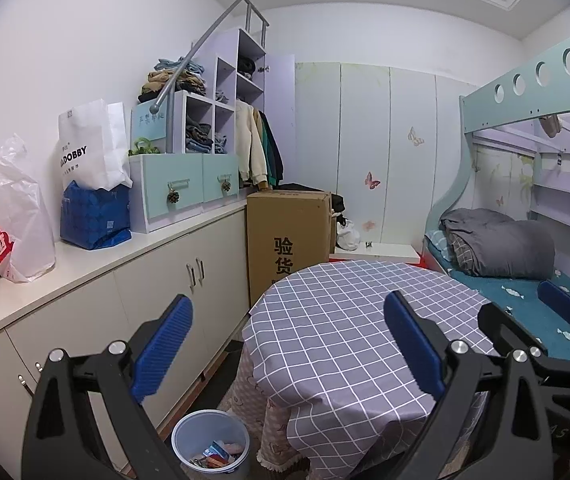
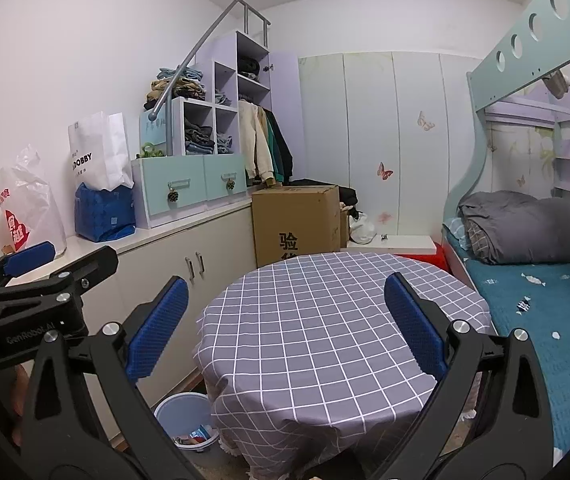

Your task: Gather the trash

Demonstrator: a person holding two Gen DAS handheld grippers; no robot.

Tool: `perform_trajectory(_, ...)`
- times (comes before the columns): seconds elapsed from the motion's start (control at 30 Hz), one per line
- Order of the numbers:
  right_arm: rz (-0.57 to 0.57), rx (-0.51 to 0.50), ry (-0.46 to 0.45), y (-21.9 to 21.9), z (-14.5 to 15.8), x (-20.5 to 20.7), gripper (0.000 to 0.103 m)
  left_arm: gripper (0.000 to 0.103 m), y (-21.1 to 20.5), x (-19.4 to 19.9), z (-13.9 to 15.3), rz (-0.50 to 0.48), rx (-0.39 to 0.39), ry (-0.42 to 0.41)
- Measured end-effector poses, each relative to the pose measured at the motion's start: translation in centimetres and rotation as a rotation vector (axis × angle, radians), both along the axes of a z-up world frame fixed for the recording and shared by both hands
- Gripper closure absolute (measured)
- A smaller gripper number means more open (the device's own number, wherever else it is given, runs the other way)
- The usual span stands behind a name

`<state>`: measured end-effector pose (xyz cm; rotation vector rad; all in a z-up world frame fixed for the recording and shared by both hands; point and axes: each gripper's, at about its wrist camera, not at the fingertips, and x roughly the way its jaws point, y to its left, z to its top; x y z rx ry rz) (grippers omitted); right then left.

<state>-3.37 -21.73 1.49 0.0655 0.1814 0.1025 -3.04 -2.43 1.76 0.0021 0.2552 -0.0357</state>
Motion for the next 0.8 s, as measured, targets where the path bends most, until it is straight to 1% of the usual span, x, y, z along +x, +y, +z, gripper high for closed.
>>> perform_trajectory(0.8,-0.001,0.0,0.01,-0.08,-0.45,-0.01,0.007,0.009,-0.2,-0.09,-0.66,-0.005,0.017,0.006)
